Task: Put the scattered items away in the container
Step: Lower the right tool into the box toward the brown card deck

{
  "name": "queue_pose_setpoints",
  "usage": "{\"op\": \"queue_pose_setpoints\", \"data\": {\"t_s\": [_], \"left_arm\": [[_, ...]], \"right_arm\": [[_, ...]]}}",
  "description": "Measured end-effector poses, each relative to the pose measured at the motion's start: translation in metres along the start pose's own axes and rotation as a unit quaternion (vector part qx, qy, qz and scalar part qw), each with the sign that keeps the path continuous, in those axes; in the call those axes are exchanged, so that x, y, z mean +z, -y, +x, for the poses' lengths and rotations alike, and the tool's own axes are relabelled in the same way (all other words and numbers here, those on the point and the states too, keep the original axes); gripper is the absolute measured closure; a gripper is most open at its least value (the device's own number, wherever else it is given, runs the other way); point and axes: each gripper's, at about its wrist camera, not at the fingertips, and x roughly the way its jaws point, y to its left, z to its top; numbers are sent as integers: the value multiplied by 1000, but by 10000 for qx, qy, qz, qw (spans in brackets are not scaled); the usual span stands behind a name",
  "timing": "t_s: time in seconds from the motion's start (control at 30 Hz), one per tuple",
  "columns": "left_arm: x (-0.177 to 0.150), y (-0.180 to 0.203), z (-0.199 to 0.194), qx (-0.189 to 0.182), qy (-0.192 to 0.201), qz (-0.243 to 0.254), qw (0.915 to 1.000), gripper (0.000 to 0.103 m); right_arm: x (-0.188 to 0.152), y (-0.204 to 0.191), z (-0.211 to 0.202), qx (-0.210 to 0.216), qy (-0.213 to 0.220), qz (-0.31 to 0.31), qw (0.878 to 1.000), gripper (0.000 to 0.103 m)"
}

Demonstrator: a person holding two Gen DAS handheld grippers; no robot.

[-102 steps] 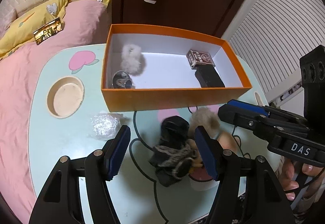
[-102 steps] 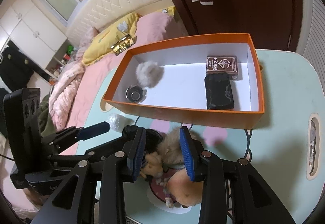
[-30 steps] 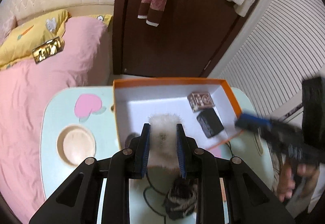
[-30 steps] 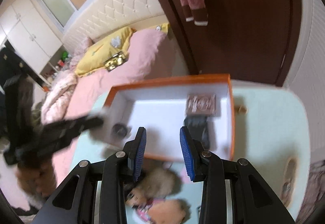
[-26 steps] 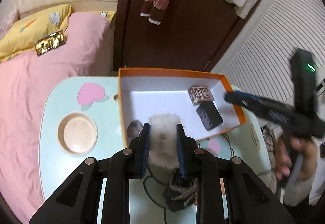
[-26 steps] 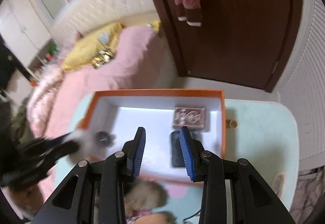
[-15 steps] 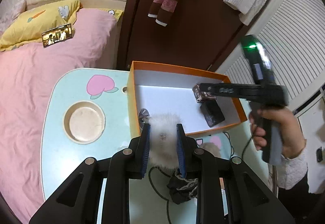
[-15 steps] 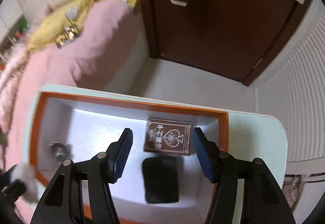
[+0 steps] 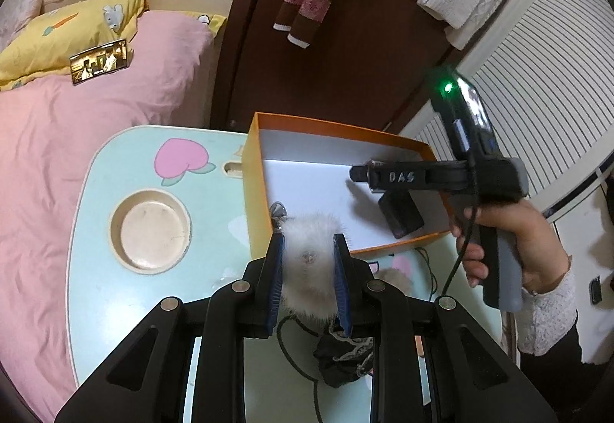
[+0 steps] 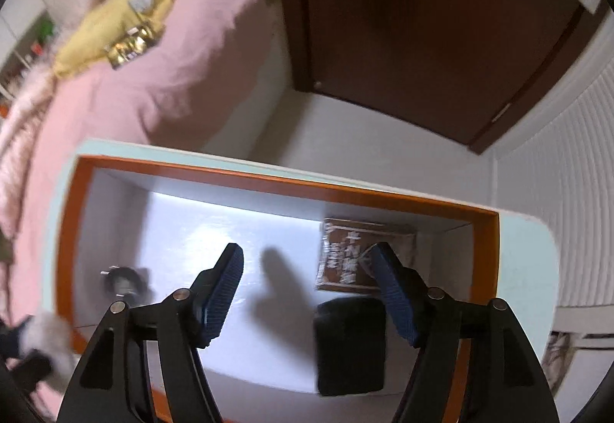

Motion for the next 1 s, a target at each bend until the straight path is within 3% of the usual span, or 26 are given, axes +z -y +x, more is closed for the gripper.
{"op": "queue_pose_setpoints", "data": {"t_s": [0.07,0.23,0.3,0.37,0.5,0.57,0.63,0.7,0.8,1.0], "left_arm": [[0,-1,0,-5,12,-6,10000,78],[0,-2,1,-7,-11,-14,10000,78],[0,-1,2,-3,-27,-15,10000,78],[0,0,3,-9,-40,-5,10000,78],[-1,2,2,-18,-27,15,10000,78],[-1,1,1,-24,-19,6,10000,78],[-1,1,2,-37,-29,-9,10000,78],[-1,1,3,-33,-44,3,10000,78],[-2,1,4,-47,-61,-2,10000,78],[-1,2,5,-88,-63,20,9999,78]], "right_arm": [[0,-5,3,-132,57,-155,9998,34],[-4,-10,2,-528,145,-467,9974,52],[-4,-6,1,-581,218,-466,9970,73],[-3,1,-1,-495,268,-403,9976,82],[-2,14,-6,-41,232,-99,9997,82],[-3,16,-9,501,144,38,9986,82],[-4,16,-12,1062,-9,66,9943,72],[-5,19,-21,864,92,106,9962,51],[-2,26,-37,236,412,133,9988,46],[9,34,-21,174,-5,324,9993,44]]}}
